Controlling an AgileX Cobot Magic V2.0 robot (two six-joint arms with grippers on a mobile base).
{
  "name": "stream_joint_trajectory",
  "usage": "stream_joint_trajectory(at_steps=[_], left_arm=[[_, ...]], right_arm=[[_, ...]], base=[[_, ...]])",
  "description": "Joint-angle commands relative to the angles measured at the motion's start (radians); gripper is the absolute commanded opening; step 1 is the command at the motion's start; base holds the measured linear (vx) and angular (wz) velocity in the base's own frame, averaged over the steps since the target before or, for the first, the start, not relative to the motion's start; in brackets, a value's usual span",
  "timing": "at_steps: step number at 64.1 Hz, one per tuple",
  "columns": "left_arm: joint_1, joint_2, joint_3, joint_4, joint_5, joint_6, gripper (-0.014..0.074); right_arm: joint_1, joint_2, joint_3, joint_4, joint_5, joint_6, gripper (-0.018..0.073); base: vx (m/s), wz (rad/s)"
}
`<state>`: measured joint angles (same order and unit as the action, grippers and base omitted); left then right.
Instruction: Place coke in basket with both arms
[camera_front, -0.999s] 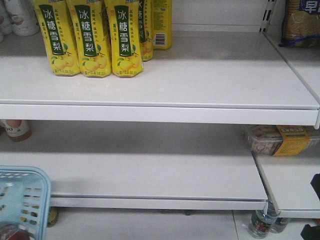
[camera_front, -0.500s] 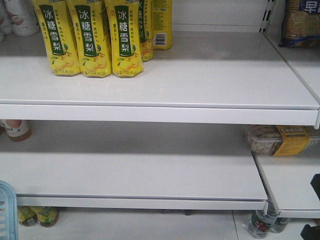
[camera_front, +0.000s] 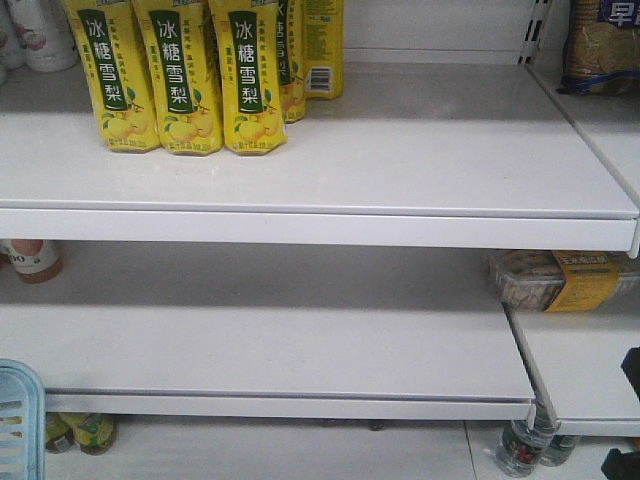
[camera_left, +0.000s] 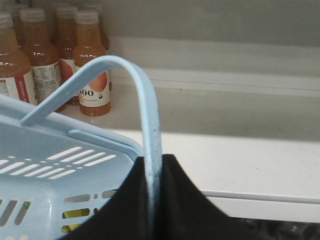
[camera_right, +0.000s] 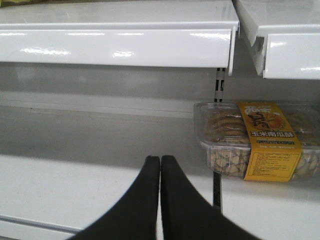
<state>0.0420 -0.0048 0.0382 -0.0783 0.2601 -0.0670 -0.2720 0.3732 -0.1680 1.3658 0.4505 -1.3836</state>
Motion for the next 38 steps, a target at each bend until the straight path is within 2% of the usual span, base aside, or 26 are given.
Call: stream_joint_trajectory(at_steps=[1,38], left_arm=[[0.0,-0.025,-0.028,0.028,-0.161,0.02,-0.0006],[0.0,-0.022,-0.036,0.028,-0.158,0.02,-0.0006]], right_arm=[[-0.005,0.004,-0.027,0.033,-0.008,-0.003,-0.001],[-0.005,0.004,-0.027,0.033,-0.008,-0.003,-0.001]], base=[[0.0,0.0],[0.0,0.0]])
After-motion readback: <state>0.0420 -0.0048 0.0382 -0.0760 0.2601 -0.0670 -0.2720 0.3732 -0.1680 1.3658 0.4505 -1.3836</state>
